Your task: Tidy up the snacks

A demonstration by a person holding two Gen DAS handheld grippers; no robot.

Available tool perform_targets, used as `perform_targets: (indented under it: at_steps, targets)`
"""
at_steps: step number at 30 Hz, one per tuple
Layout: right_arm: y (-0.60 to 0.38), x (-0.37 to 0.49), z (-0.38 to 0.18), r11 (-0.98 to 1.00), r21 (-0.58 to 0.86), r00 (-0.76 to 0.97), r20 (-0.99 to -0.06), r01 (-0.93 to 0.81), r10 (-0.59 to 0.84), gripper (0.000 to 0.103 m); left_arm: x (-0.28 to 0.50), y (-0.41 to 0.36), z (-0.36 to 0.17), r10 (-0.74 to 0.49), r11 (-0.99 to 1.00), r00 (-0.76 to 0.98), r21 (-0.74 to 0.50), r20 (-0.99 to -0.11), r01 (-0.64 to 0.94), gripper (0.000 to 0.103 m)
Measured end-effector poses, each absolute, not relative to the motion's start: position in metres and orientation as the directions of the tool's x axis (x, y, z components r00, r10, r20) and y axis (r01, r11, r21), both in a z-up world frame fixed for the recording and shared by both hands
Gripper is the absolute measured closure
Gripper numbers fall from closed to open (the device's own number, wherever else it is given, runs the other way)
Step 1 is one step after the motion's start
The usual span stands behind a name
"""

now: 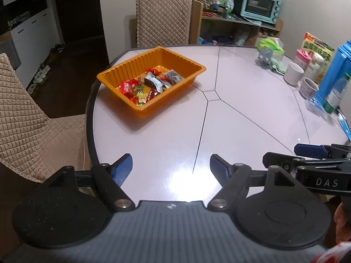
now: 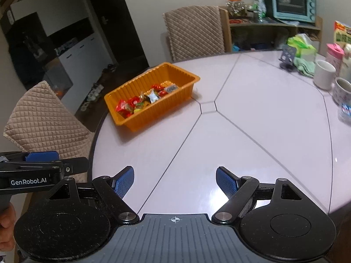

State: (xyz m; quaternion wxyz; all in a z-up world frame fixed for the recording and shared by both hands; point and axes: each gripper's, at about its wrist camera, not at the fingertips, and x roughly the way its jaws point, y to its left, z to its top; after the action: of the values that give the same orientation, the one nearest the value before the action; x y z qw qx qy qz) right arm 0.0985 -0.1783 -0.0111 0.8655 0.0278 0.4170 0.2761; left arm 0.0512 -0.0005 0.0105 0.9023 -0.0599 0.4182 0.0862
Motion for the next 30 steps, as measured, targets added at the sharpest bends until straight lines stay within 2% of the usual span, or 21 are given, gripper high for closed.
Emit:
perform_targets:
  at_steps: [10, 30]
  targets:
    - [-0.158, 0.049, -0.010, 0.872, 0.273, 0.521, -0.714, -0.407, 0.467, 0.022, 0.007, 0.020, 0.007, 0.064, 0.987, 0.626, -0.042, -0.777, -0.153, 0.027]
    - [-0.136, 0.035, -0.011, 0.888, 0.231, 0.527, -0.735, -0.397, 0.427, 0.022, -0.007, 0.039, 0.009, 0.024, 0.991, 0.630, -0.065, -0.776, -0.117, 0.027]
